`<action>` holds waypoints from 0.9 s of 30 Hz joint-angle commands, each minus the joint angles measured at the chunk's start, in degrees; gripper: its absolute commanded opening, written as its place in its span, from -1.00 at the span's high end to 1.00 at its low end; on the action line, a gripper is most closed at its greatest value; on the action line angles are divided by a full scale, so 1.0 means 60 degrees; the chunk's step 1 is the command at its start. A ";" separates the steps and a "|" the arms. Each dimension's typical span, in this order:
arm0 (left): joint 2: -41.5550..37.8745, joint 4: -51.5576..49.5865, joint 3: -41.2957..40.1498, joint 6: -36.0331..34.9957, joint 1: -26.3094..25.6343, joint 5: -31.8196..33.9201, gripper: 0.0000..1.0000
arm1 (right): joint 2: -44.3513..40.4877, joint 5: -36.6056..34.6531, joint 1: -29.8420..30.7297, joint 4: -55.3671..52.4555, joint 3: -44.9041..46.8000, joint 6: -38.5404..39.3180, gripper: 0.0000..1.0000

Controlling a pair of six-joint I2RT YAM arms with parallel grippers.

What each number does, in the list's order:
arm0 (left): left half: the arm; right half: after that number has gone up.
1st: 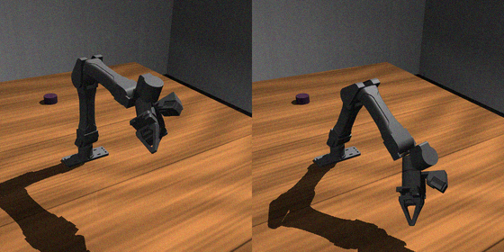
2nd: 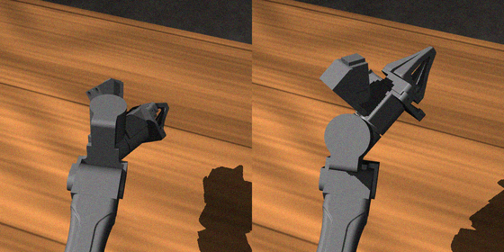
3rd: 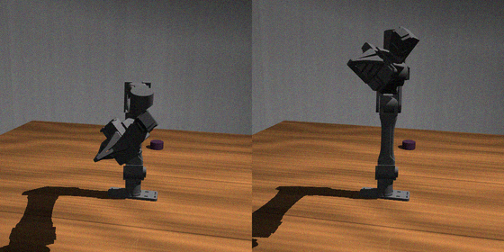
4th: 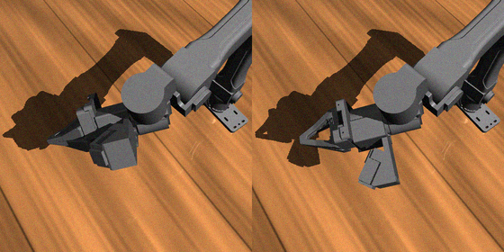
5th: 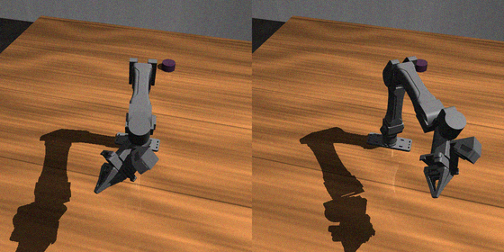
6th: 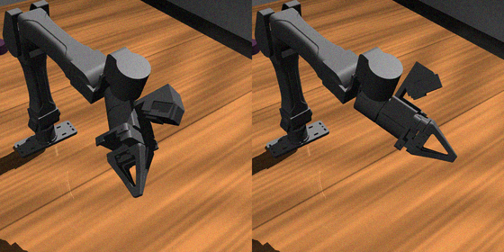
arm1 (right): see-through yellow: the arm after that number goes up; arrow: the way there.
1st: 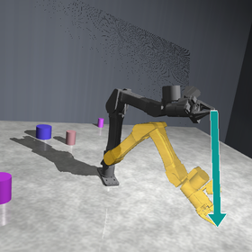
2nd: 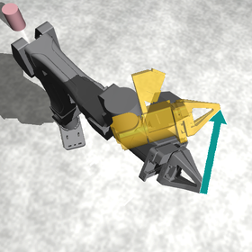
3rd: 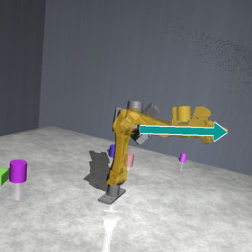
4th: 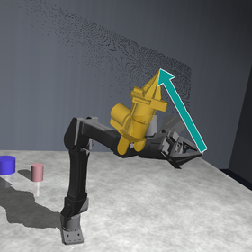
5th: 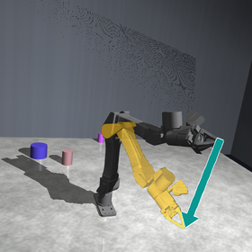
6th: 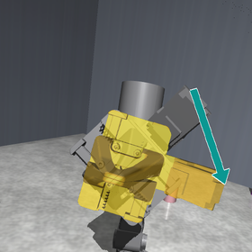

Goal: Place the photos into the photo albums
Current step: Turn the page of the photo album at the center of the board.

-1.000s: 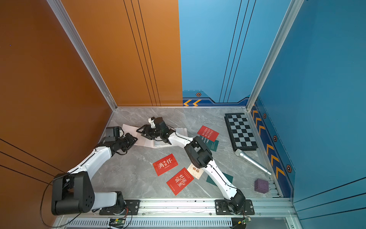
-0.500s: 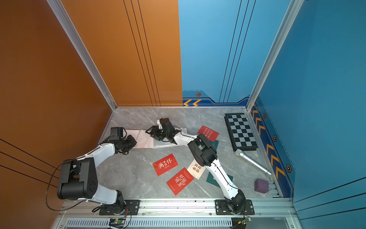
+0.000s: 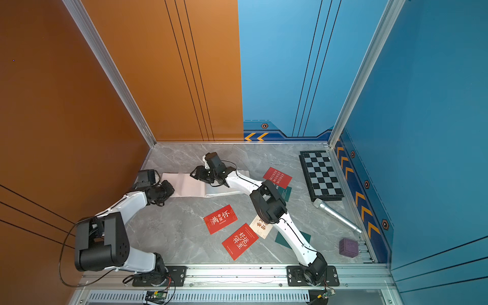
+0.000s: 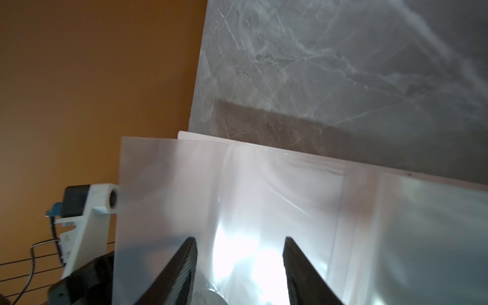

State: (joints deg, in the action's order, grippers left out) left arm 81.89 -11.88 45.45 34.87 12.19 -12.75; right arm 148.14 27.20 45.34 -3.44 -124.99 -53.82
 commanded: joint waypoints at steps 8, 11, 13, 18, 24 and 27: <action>-0.3334 -0.1382 0.0311 0.0189 0.0405 -0.0131 0.64 | 0.0895 0.0703 0.0277 -0.0920 -0.1512 0.0049 -0.07; -0.3955 -0.1579 0.0316 0.0395 0.0261 -0.0181 0.64 | 0.0642 0.0768 0.0207 -0.0917 -0.1275 0.0111 -0.08; -0.4122 -0.1572 0.0266 0.0544 0.0054 -0.0328 0.64 | 0.0429 0.0793 0.0176 -0.0913 -0.1108 0.0194 -0.08; -0.3756 -0.1826 0.0375 0.0489 -0.0722 -0.0827 0.63 | -0.0215 0.1101 0.0081 -0.0933 -0.0760 0.0423 -0.10; -0.3615 -0.1829 0.0358 0.0457 -0.1635 -0.0634 0.63 | -0.1145 0.0990 -0.0071 -0.0935 0.0058 0.0719 -0.11; -0.3571 -0.1829 0.0362 0.0431 -0.1961 -0.0543 0.62 | -0.1348 0.0919 -0.0157 -0.0934 0.0288 0.0809 -0.12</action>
State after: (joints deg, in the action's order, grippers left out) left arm 60.18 -21.39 46.41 37.56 1.56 -15.66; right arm 143.46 32.80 44.93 -8.49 -124.68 -51.13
